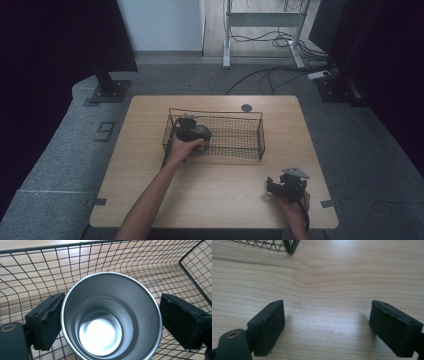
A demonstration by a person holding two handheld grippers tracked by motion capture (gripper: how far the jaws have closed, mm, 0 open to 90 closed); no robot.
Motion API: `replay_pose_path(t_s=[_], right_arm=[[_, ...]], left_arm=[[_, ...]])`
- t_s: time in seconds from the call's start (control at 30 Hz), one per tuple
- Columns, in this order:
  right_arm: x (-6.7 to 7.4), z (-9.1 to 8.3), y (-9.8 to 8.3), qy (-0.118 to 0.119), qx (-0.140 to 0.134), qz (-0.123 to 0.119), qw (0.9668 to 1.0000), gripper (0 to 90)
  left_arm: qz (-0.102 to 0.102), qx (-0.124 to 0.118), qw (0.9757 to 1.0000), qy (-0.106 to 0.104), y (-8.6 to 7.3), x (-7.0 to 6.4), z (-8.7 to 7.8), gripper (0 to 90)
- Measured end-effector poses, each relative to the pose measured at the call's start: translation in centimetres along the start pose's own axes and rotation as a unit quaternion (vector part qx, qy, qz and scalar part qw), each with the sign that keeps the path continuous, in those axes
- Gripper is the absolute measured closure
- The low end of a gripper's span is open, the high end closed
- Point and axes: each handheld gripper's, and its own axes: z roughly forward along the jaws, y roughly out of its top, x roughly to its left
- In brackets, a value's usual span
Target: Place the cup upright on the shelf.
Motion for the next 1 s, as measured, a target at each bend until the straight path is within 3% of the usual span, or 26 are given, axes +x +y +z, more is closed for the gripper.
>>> replay_pose_path(t_s=[0.5, 1.0], right_arm=[[0.0, 0.0, 0.0, -0.001, 0.0, 0.001, 1.0, 13.0], [0.0, 0.0, 0.0, -0.001, 0.001, 0.002, 1.0, 13.0]], left_arm=[[0.028, -0.03, 0.999, -0.018, -0.2, 0.0, -4.0, 7.2], [0.038, -0.069, 0.9958, -0.047, -3.0, 0.2, -7.1, 13.3]])
